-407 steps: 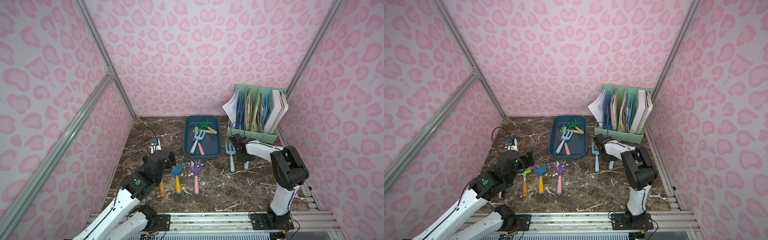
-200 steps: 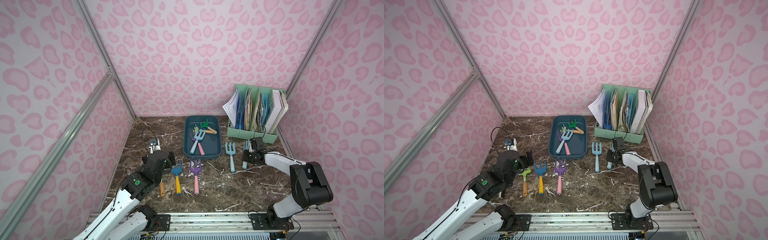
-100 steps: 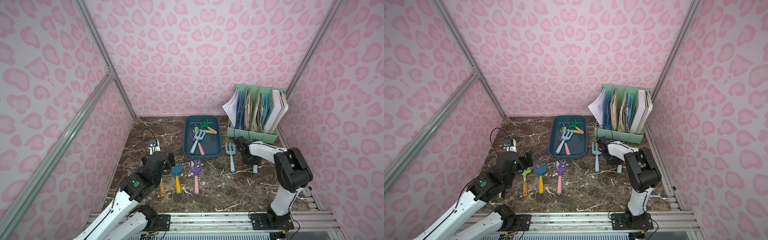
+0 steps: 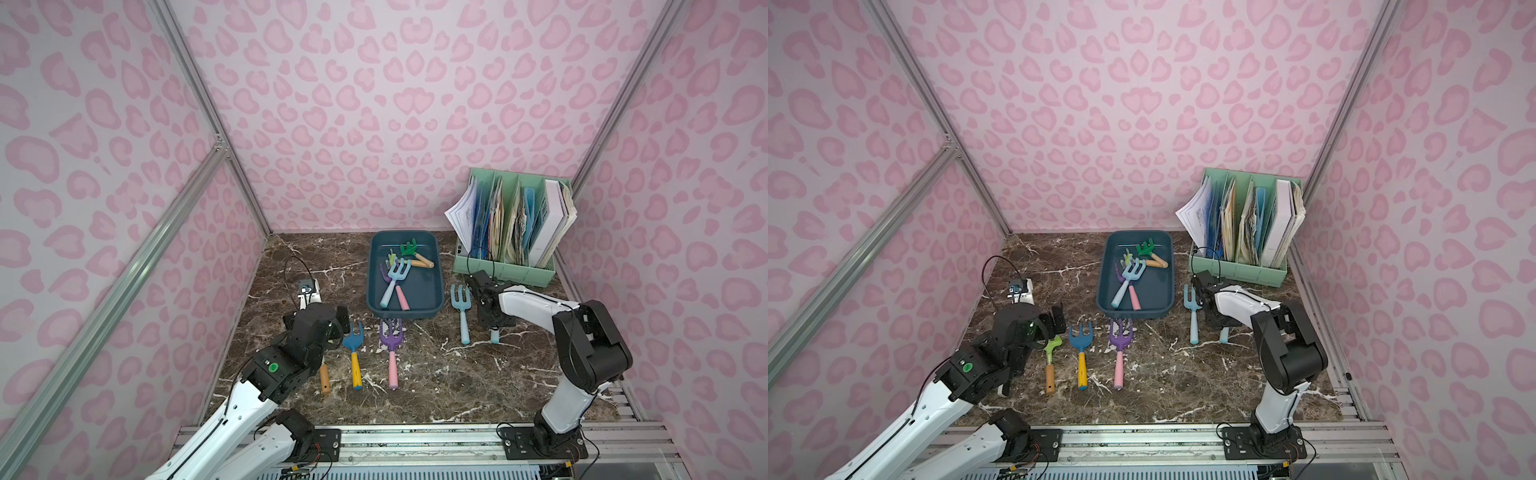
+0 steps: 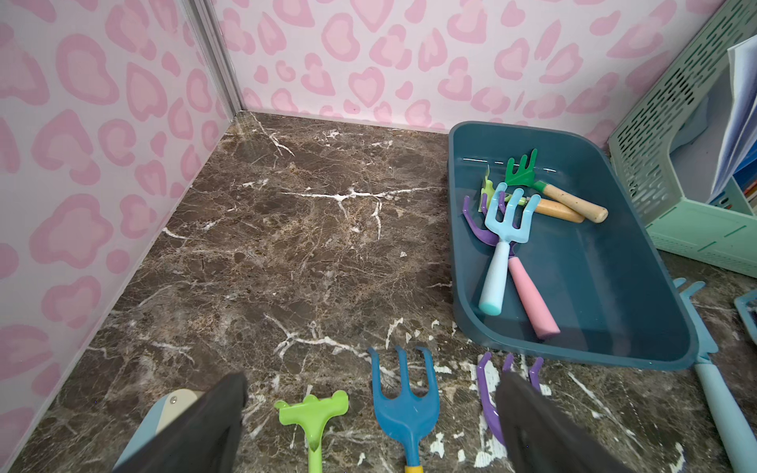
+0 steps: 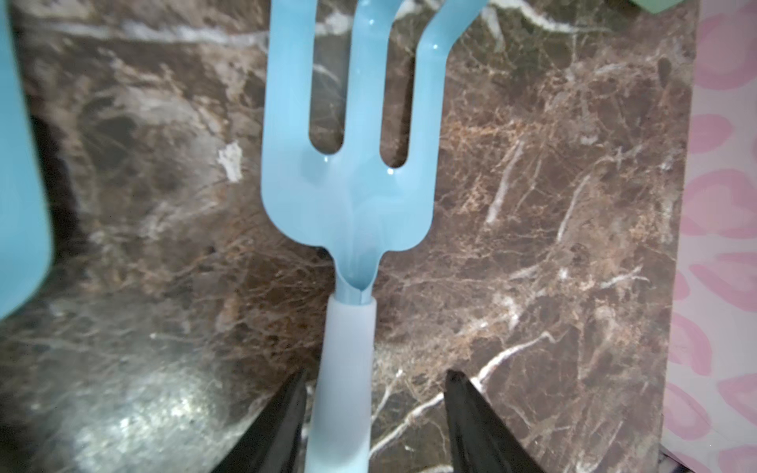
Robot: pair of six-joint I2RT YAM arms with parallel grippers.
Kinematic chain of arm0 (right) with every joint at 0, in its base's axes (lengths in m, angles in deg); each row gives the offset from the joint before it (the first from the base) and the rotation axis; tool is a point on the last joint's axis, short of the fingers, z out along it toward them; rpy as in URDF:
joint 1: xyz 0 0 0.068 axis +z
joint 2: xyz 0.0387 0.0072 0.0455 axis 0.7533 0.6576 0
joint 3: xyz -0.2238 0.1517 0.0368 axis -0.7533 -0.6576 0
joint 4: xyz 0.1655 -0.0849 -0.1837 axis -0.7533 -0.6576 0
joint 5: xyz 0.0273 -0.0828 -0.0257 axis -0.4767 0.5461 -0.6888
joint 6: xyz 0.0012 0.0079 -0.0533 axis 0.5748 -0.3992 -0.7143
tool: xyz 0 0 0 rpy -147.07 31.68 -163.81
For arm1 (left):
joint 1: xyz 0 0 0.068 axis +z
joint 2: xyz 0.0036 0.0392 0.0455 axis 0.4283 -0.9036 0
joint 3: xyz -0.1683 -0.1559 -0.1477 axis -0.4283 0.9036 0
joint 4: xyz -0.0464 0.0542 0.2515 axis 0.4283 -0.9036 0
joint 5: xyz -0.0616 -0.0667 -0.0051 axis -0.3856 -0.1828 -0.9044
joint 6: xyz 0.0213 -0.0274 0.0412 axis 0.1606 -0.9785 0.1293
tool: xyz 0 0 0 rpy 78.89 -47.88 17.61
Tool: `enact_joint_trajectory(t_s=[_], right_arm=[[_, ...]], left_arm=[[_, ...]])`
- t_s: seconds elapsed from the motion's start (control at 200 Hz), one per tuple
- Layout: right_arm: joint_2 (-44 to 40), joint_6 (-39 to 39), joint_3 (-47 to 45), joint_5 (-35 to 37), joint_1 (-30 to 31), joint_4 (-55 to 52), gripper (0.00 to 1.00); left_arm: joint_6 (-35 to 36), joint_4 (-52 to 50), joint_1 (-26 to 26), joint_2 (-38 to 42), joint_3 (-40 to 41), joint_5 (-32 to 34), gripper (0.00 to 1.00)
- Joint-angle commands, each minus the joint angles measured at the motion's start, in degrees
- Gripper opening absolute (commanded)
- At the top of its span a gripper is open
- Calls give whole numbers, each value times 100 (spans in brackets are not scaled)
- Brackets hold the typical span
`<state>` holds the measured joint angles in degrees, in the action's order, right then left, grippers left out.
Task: Take the hand rake out of the storage box
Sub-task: Place the rake at the center of the board.
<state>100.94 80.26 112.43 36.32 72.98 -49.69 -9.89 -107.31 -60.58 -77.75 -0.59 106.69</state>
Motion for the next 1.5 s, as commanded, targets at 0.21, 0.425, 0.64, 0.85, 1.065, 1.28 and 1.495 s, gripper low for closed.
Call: enact_joint_trajectory(t_s=[0.21,0.425,0.64,0.85,1.065,1.28,1.495], right_arm=[[-1386,-116,-1278,-2744,-834,2072,51],[-941,-85,-1246,-2554,-910,1964,47],[-592,-82,-1021,-2071,-974,1622,33],[-432,-313,-879,-1999,-927,1429,16],[-339,-498,-745,-1654,-672,1100,10],[-408,-465,-911,-1492,-651,1055,16],[-716,-429,-841,-1451,-643,991,57]], left_arm=[[33,41,3,-20,-15,70,99],[28,50,-8,-29,-22,32,99],[28,45,-11,-12,-13,65,98],[33,38,-6,-11,-20,85,98],[37,36,-11,7,-8,85,98],[37,58,-7,-11,-7,41,99],[-123,267,1,-213,-56,-310,98]])
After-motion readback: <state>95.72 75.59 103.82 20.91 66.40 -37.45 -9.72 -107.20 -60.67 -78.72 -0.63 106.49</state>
